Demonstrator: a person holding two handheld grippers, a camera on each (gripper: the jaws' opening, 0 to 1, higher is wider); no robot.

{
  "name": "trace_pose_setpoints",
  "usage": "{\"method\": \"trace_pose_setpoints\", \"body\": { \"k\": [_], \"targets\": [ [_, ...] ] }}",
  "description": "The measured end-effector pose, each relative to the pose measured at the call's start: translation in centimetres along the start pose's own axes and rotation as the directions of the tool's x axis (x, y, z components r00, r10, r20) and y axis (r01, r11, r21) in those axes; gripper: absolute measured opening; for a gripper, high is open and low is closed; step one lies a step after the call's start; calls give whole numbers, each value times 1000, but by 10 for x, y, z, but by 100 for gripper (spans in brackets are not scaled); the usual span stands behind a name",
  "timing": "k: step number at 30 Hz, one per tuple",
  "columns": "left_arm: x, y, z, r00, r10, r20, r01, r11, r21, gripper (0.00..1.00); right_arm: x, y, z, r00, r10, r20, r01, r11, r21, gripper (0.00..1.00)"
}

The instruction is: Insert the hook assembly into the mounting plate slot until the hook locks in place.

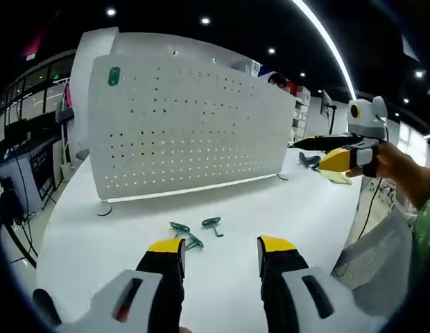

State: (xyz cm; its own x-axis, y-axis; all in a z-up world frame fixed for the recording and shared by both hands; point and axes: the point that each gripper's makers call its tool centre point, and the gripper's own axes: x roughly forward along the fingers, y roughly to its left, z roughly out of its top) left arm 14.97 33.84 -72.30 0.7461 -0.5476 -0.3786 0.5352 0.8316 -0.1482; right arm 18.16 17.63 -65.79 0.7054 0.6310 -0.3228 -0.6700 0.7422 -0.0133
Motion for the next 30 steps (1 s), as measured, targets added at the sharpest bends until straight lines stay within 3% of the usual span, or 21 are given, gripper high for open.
{"method": "trace_pose_setpoints", "body": {
  "k": [9, 22, 30],
  "targets": [
    [3, -2, -17, 999, -11, -41, 10, 1000, -7, 43, 5, -4, -14, 1000, -2, -31, 2, 1000, 19, 83],
    [4, -2, -19, 999, -14, -46, 13, 1000, -14, 43, 18, -9, -28, 998, 10, -70, -9, 1000, 14, 82],
    [6, -3, -20, 998, -24, -51, 24, 1000, -12, 43, 33, -14, -46, 992, 27, -122, -26, 1000, 8, 81]
  ]
}}
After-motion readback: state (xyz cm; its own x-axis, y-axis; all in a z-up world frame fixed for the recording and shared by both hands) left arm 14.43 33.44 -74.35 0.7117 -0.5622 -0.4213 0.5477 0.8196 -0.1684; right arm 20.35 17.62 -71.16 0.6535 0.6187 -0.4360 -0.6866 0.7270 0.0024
